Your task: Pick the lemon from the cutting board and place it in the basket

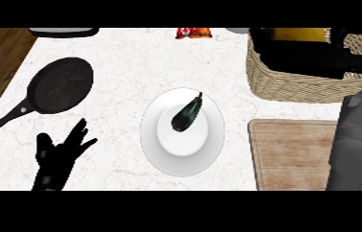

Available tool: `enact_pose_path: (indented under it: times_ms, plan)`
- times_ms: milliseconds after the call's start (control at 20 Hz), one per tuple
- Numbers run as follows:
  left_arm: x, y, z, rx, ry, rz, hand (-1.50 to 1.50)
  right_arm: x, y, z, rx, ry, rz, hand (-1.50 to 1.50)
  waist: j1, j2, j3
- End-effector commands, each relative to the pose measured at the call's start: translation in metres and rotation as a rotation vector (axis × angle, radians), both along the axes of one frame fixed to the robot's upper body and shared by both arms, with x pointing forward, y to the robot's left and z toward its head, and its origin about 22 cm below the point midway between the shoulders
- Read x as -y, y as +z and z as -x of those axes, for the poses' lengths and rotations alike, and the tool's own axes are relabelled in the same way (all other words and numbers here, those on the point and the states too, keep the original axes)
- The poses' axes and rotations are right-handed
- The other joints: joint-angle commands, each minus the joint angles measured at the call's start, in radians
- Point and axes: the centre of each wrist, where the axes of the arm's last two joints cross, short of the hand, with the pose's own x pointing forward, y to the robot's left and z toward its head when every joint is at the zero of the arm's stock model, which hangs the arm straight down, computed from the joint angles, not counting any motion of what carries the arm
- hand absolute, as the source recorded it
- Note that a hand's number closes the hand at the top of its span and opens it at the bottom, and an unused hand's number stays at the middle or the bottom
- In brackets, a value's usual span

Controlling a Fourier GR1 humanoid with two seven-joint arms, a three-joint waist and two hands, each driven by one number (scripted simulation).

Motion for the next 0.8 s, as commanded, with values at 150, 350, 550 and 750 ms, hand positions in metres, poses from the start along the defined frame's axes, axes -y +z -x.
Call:
enact_pose_path:
  times_ms: [150,350,550,750]
  plan:
    - [-0.002,-0.017,0.013,-0.089,0.010,-0.012,0.00,0.057,0.026,-0.039,-0.070,-0.062,0.004,1.50,0.002,0.009,-0.007]
    - [0.010,-0.017,-0.008,-0.095,0.019,-0.010,0.00,0.072,0.013,-0.058,-0.105,-0.080,0.060,1.50,-0.003,0.010,-0.008]
    - [0.002,-0.015,0.007,-0.072,-0.005,-0.007,0.00,0.084,0.018,-0.091,-0.117,-0.098,0.065,1.50,0.012,0.011,-0.008]
    - [0.004,-0.024,0.015,-0.088,0.000,-0.008,0.00,0.093,-0.025,-0.102,-0.105,-0.068,-0.019,1.50,0.008,0.009,-0.007]
